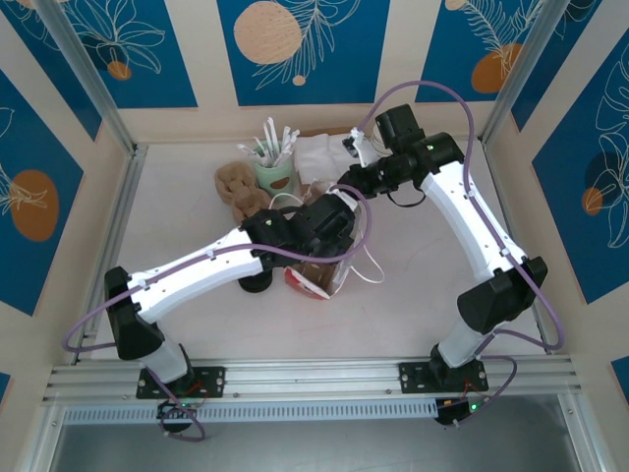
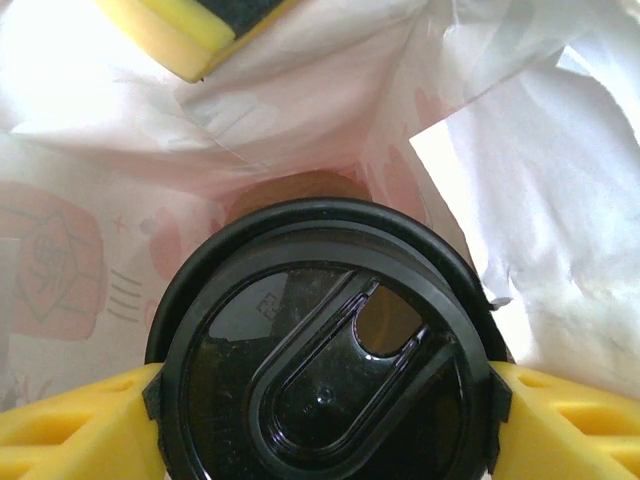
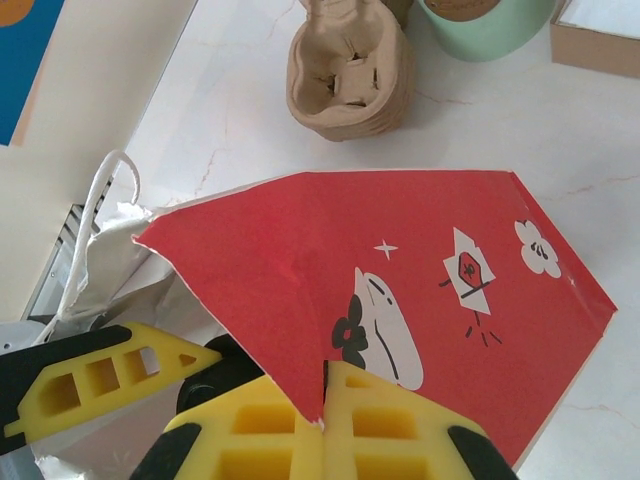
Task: Pack the takeout coffee
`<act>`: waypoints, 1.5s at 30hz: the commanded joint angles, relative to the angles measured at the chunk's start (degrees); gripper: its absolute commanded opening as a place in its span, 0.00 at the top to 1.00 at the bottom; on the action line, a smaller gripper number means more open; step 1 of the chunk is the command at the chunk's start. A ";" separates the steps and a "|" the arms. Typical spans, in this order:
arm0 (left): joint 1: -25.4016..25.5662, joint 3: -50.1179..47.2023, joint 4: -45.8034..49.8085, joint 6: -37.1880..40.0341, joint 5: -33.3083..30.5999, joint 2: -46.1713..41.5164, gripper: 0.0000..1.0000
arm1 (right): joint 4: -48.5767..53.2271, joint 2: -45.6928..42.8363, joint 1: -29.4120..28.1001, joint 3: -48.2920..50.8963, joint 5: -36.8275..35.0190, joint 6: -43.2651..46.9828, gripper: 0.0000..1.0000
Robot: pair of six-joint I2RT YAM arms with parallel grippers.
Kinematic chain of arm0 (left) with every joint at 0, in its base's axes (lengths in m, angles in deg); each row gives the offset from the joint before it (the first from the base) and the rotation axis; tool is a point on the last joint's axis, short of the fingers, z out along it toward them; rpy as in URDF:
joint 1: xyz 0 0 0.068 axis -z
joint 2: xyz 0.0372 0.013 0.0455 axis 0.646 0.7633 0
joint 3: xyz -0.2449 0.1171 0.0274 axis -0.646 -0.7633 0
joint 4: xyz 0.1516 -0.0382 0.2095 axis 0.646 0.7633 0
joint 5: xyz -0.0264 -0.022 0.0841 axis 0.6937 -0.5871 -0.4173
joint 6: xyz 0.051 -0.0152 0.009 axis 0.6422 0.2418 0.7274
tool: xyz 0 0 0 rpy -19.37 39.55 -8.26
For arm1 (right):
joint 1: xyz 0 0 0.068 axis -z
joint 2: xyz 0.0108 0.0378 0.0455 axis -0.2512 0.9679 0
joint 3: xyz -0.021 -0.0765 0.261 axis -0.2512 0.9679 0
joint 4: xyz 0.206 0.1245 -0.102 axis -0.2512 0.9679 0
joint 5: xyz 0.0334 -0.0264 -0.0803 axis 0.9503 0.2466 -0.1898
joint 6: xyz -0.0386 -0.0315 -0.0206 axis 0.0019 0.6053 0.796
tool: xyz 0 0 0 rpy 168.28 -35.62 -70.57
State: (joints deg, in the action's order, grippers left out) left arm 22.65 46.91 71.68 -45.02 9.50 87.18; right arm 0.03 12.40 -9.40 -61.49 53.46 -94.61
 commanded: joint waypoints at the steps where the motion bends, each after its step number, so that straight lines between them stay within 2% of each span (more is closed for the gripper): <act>1: -0.31 -0.92 -5.00 1.01 -2.89 0.64 0.26 | 1.32 -2.97 -1.46 1.10 4.26 2.73 1.00; 9: -0.32 -7.56 -11.93 4.19 -0.61 -2.12 0.26 | 1.47 -2.25 -1.46 1.12 3.60 2.39 1.00; 24: -1.88 -11.16 -9.38 -2.54 -5.76 -5.33 0.25 | -0.44 -2.10 -1.37 2.99 3.81 -0.61 1.00; 32: -1.91 -14.07 -14.97 -1.98 -4.72 -6.59 0.26 | -1.46 -2.28 -1.37 3.43 5.14 -0.69 1.00; 45: -1.46 -12.85 -14.21 -2.29 -1.75 -3.52 0.28 | -3.20 -2.72 -1.45 3.30 6.27 -0.21 1.00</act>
State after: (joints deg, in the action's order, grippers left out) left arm 21.21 33.36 58.04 -46.70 6.83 82.41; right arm -2.51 11.72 -10.47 -58.43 57.13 -94.83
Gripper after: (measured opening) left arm 0.722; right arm 0.050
